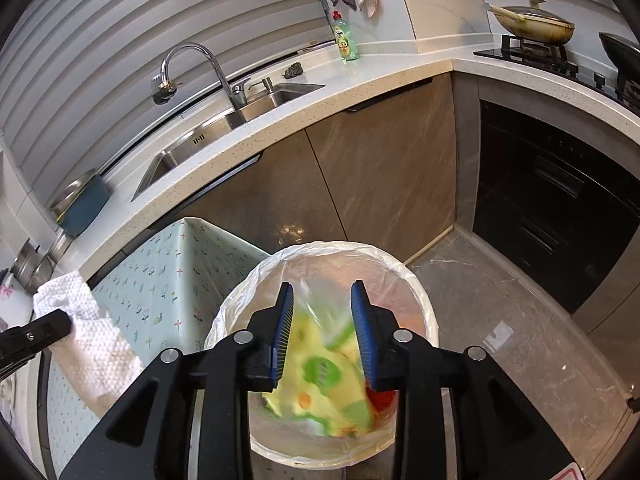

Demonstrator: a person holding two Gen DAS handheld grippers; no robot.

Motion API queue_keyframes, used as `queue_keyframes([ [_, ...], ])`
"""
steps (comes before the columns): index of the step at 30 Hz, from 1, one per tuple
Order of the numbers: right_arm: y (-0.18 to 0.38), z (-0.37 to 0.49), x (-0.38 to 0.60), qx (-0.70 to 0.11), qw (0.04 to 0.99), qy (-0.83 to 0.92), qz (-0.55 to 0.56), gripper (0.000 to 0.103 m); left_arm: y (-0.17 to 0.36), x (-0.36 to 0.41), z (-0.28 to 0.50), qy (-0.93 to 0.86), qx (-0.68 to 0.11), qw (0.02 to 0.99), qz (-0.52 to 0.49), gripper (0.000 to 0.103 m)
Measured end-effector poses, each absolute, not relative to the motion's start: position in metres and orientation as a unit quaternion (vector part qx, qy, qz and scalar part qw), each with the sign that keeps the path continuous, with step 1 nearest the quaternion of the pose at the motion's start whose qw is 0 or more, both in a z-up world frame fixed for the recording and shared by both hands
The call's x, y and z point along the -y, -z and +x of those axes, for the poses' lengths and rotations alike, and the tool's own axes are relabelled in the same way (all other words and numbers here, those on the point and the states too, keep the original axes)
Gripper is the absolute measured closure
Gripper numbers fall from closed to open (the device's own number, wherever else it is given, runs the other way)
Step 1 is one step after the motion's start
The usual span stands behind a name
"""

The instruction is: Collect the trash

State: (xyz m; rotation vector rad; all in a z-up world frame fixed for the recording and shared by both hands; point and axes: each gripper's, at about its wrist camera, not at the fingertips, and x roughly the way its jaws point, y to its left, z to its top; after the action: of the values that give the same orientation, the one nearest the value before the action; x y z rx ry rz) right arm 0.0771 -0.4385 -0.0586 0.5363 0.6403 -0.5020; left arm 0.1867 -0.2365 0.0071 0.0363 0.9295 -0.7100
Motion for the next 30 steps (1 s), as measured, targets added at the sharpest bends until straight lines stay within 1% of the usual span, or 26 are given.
queue_keyframes([
  [6,0.054,0.067,0.437,-0.305,0.885,0.237,0.259,0.068,-0.005,0.257,0.179,0.353,-0.438,0.826,0.028,0.099],
  [8,0.052,0.063,0.436,-0.303,0.886,0.236,0.259,0.068,-0.003,0.263,0.177,0.357,-0.443,0.822,0.028,0.089],
  [10,0.049,0.06,0.436,-0.303,0.887,0.235,0.258,0.062,-0.003,0.266,0.175,0.357,-0.439,0.824,0.028,0.057],
  [12,0.046,0.056,0.434,-0.3,0.888,0.235,0.257,0.058,-0.006,0.268,0.17,0.356,-0.423,0.833,0.03,0.046],
  [13,0.045,0.055,0.433,-0.3,0.889,0.234,0.256,0.057,-0.007,0.269,0.169,0.357,-0.418,0.835,0.033,0.044],
  [18,0.037,0.051,0.424,-0.303,0.894,0.226,0.24,0.051,-0.01,0.268,0.165,0.35,-0.404,0.844,0.045,0.043],
  [23,0.026,0.054,0.409,-0.309,0.902,0.213,0.213,0.048,-0.011,0.258,0.166,0.337,-0.403,0.85,0.041,0.043],
  [25,0.022,0.054,0.403,-0.309,0.906,0.206,0.204,0.044,-0.012,0.253,0.165,0.332,-0.399,0.854,0.042,0.043],
  [30,0.015,0.054,0.389,-0.313,0.91,0.191,0.191,0.039,-0.016,0.24,0.162,0.314,-0.387,0.865,0.05,0.043],
])
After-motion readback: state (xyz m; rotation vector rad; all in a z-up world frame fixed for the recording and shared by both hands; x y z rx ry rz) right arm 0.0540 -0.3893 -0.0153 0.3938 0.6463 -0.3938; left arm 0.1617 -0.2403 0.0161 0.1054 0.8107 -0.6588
